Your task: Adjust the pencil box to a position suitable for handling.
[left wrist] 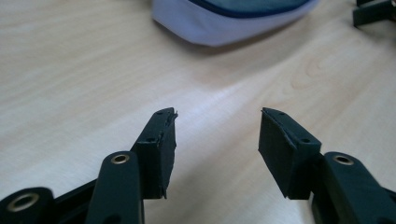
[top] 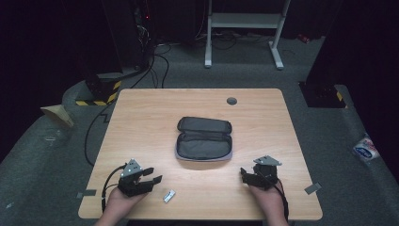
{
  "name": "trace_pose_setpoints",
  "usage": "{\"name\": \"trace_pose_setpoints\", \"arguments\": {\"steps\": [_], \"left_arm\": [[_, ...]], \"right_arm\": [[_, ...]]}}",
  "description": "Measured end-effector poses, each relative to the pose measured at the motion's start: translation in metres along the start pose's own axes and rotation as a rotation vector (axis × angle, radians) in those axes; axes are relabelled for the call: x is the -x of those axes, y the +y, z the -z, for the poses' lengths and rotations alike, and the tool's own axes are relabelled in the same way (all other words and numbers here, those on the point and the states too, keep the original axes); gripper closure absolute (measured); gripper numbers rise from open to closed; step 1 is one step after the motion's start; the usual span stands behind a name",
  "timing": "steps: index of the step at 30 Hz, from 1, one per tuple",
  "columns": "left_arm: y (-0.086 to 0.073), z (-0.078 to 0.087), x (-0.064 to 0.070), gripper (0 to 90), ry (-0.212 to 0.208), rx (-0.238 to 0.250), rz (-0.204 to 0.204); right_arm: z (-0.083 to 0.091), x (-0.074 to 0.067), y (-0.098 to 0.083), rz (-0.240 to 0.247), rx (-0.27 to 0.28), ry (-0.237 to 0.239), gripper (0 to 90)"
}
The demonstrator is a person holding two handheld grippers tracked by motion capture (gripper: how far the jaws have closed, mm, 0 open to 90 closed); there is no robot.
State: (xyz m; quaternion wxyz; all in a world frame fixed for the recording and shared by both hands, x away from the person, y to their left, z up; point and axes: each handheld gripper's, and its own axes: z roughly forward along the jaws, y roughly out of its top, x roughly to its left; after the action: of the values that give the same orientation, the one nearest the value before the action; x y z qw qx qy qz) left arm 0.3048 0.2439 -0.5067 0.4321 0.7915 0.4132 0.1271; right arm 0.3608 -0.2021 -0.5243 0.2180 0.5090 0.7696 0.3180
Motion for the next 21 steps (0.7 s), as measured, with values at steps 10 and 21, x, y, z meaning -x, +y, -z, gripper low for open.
{"name": "trace_pose_setpoints", "arguments": {"steps": [10, 21], "left_arm": [[-0.01, 0.0, 0.033, 46.3, -0.03, -0.025, -0.071], [-0.017, -0.01, 0.046, 51.5, -0.054, -0.089, -0.114]], "right_arm": [[0.0, 0.0, 0.0, 0.0, 0.001, -0.004, 17.9], [0.0, 0.0, 0.0, -0.001, 0.001, -0.005, 17.9]]}}
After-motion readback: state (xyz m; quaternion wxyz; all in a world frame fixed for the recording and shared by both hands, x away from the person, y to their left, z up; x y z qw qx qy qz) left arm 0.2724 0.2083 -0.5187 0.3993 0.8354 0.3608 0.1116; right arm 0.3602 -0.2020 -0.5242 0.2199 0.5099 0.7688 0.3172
